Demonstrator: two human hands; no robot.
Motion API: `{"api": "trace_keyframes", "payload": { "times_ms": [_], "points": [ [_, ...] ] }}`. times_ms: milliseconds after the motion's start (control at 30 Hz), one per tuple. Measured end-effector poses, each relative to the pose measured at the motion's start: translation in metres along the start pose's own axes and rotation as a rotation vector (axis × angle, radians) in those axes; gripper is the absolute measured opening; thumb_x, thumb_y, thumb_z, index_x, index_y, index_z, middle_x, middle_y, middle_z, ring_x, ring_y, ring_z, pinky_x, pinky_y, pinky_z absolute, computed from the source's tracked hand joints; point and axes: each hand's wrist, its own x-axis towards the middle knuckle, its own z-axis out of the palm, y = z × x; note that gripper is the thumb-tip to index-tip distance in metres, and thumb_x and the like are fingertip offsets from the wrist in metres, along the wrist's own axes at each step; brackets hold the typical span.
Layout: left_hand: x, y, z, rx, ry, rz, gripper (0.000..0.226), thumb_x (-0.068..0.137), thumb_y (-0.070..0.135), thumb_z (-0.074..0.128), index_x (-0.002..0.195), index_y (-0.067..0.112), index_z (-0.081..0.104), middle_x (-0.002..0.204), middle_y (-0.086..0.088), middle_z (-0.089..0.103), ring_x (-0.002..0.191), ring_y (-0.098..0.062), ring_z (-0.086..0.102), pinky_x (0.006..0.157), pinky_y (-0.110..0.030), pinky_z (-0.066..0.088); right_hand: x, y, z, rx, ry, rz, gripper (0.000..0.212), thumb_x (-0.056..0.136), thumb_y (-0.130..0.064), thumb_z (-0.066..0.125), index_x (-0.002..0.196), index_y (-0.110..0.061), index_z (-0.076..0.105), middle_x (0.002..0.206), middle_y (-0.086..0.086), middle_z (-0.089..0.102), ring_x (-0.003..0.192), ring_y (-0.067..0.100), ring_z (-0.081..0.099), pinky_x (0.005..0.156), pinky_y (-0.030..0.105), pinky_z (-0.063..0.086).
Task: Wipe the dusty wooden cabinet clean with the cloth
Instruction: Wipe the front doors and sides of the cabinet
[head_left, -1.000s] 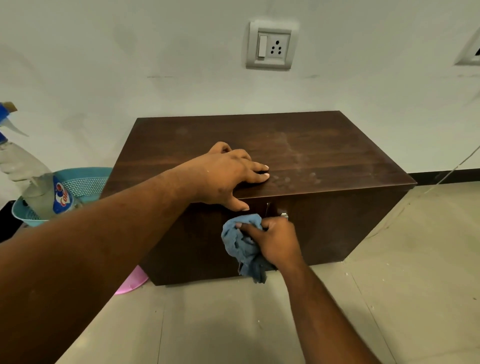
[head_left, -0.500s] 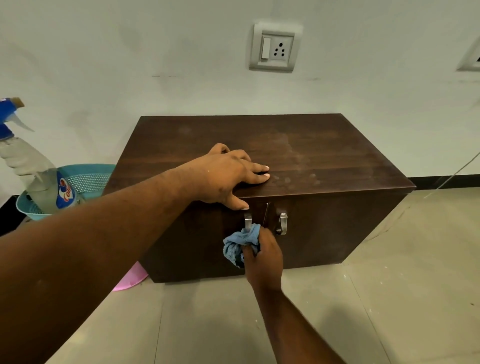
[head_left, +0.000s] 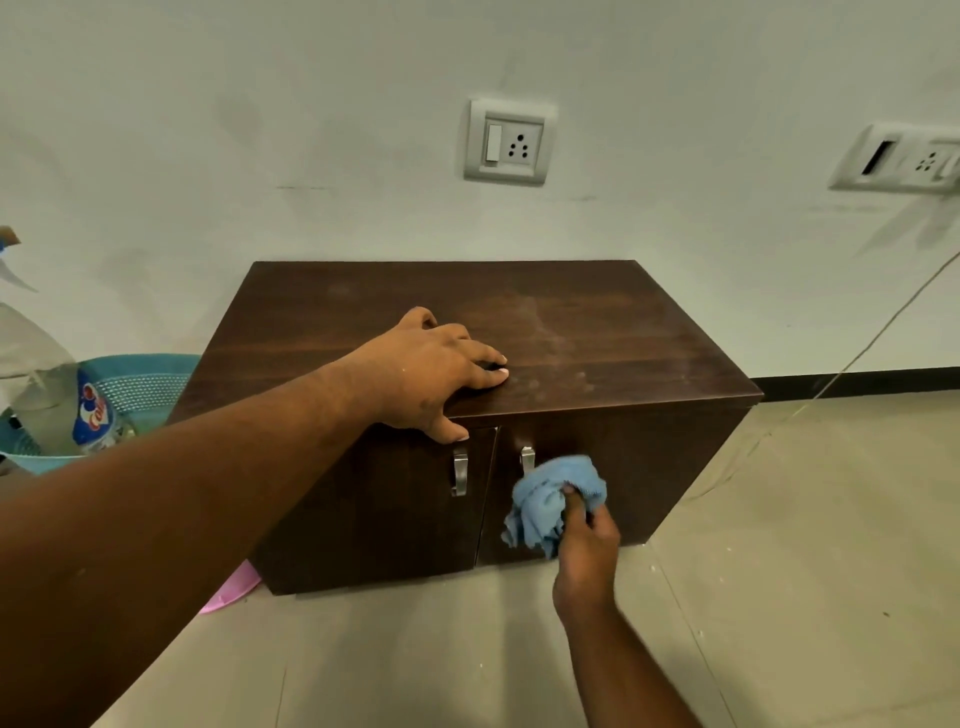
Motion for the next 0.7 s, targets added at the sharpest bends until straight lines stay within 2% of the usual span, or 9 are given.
{"api": "trace_keyframes", "payload": {
  "times_ms": [100,167,233,400,500,567,667,700],
  "points": [
    [0.002,0.003,-0.004,0.024,-0.006,-0.002,0.082,0.084,0.072,0.053,0.155,0.043,0.024,0.162,0.017,0.023,0.141,-0.014,0.030,0.110,-0.050,0.026,0.004,-0.035,0.022,-0.363,-0.118,-0.255,0.005,0.085,-0.033,0.074,0.082,-0.032,0.071,0.079,-0.015,0.075,0.074,-0.001,0.071,0.062,0.012,0.054],
    [0.002,0.003,-0.005,0.020,-0.013,-0.003,0.082,0.083,0.072,0.054,0.155,0.043,0.024,0.163,0.017,0.022,0.141,-0.014,0.029,0.110,-0.051,0.026,0.006,-0.046,0.028,-0.600,-0.103,-0.335,0.014,0.082,-0.049,0.073,0.077,-0.037,0.067,0.070,-0.024,0.070,0.069,-0.009,0.067,0.056,0.005,0.048],
    [0.003,0.002,-0.004,0.010,-0.015,-0.007,0.082,0.083,0.072,0.055,0.154,0.044,0.025,0.162,0.018,0.022,0.140,-0.014,0.030,0.109,-0.051,0.027,0.007,-0.048,0.030,-0.693,-0.071,-0.355,0.017,0.082,-0.053,0.070,0.078,-0.036,0.067,0.068,-0.024,0.066,0.065,-0.008,0.065,0.055,0.006,0.045],
    [0.004,-0.001,0.001,-0.026,-0.019,-0.020,0.083,0.080,0.075,0.053,0.153,0.046,0.026,0.162,0.018,0.021,0.139,-0.016,0.030,0.108,-0.052,0.029,0.009,-0.033,0.029,-0.469,-0.089,-0.242,0.023,0.082,-0.045,0.074,0.093,-0.025,0.074,0.082,-0.014,0.074,0.075,-0.002,0.070,0.067,0.018,0.057],
    [0.005,-0.003,0.002,-0.034,-0.016,-0.021,0.083,0.080,0.076,0.053,0.152,0.047,0.025,0.161,0.018,0.020,0.139,-0.015,0.029,0.108,-0.051,0.029,0.002,-0.018,0.031,-0.540,-0.040,-0.381,0.023,0.084,-0.051,0.067,0.096,-0.031,0.067,0.087,-0.018,0.068,0.080,-0.004,0.066,0.067,0.014,0.053],
    [0.006,-0.003,0.002,-0.051,-0.026,-0.020,0.082,0.080,0.075,0.053,0.152,0.048,0.024,0.161,0.018,0.019,0.140,-0.016,0.028,0.109,-0.051,0.027,0.001,-0.002,0.028,-0.604,-0.059,-0.464,0.023,0.085,-0.050,0.060,0.097,-0.031,0.062,0.088,-0.016,0.062,0.081,0.000,0.064,0.067,0.021,0.056],
    [0.005,-0.001,0.004,-0.061,-0.022,-0.031,0.082,0.081,0.074,0.054,0.152,0.049,0.023,0.162,0.019,0.019,0.139,-0.015,0.028,0.109,-0.051,0.027,0.004,0.016,0.022,-0.515,-0.106,-0.414,0.012,0.087,-0.032,0.067,0.098,-0.035,0.063,0.093,-0.013,0.063,0.086,0.004,0.066,0.072,0.029,0.061],
    [0.004,-0.001,0.005,-0.060,-0.020,-0.036,0.081,0.082,0.074,0.053,0.153,0.049,0.022,0.162,0.020,0.018,0.139,-0.015,0.028,0.109,-0.050,0.027,0.005,0.020,0.022,-0.468,-0.116,-0.400,0.018,0.087,-0.026,0.070,0.097,-0.039,0.062,0.095,-0.013,0.064,0.088,0.004,0.067,0.073,0.028,0.061]
  ]
}}
